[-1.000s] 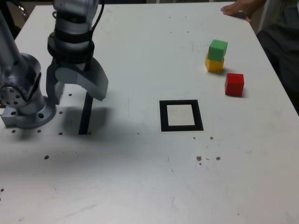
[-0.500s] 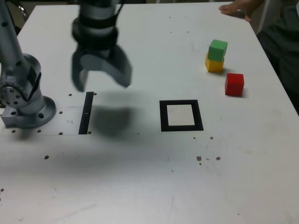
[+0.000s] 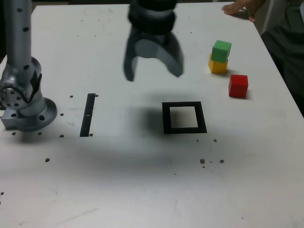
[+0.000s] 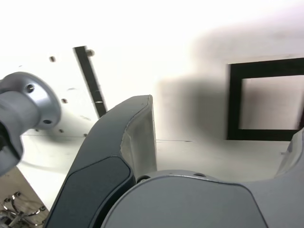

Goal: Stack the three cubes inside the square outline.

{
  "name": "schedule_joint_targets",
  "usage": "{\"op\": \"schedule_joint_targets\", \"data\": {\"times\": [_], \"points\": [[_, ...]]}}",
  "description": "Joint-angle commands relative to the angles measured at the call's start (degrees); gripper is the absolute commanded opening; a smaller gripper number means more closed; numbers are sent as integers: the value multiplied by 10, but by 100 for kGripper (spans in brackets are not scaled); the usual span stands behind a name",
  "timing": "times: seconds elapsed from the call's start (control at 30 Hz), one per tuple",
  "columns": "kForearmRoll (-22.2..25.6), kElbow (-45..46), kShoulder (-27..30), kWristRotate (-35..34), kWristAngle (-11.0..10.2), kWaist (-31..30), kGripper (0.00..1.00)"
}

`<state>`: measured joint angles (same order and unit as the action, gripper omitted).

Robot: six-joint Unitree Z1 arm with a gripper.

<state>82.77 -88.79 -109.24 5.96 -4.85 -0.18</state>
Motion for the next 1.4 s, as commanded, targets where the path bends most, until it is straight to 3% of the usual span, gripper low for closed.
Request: {"op": "schedule_joint_targets", "data": {"times": [0.0, 0.33, 0.73, 1.37], "points": [[12, -59, -26, 5, 0, 2, 100], [65, -259, -146, 23, 1, 9, 100], [90, -422, -241, 35, 10, 18, 99], [94, -499, -338, 55, 23, 60, 98]]}}
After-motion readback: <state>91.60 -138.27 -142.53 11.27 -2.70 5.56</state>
